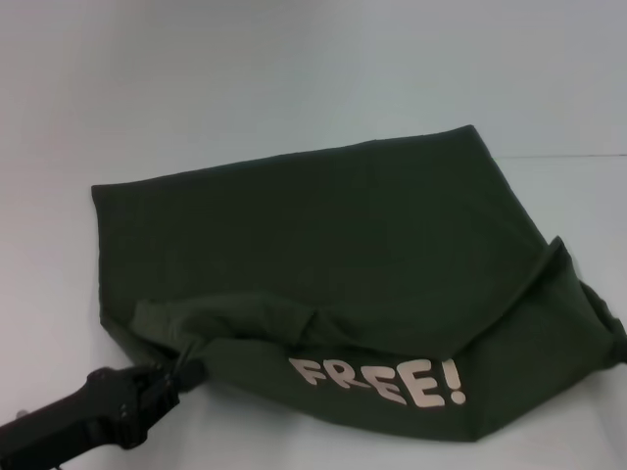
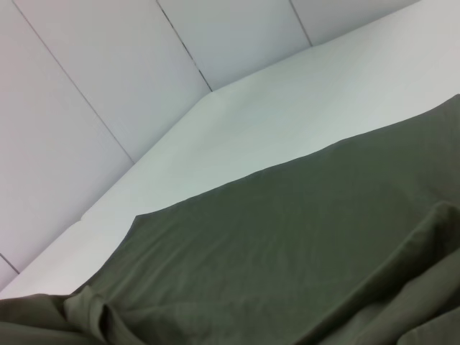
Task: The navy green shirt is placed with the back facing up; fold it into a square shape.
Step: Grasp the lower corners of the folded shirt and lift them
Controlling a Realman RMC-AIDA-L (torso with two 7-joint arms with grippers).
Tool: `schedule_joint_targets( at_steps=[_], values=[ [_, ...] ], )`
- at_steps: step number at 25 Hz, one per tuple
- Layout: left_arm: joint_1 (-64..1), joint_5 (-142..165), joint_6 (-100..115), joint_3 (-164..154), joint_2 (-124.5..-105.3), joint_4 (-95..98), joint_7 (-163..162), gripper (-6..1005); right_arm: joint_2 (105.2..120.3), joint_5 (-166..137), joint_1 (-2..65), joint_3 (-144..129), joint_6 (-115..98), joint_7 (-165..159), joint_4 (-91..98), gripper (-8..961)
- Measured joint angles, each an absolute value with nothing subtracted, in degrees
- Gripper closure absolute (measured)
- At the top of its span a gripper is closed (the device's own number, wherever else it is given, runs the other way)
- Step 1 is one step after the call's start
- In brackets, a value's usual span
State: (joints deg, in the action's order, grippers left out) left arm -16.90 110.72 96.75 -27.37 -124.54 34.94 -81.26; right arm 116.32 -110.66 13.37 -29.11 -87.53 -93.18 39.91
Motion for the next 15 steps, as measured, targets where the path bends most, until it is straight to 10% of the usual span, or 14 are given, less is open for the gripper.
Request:
schedule_joint_targets(
  at_steps=[15],
  values=[
    [-16.2, 119.8, 99.1, -19.0, -123.97, 35.8, -81.5, 930, 117.82, -113.8, 7.7, -25.7, -96.7, -88.6, 39.9, 944]
  ],
)
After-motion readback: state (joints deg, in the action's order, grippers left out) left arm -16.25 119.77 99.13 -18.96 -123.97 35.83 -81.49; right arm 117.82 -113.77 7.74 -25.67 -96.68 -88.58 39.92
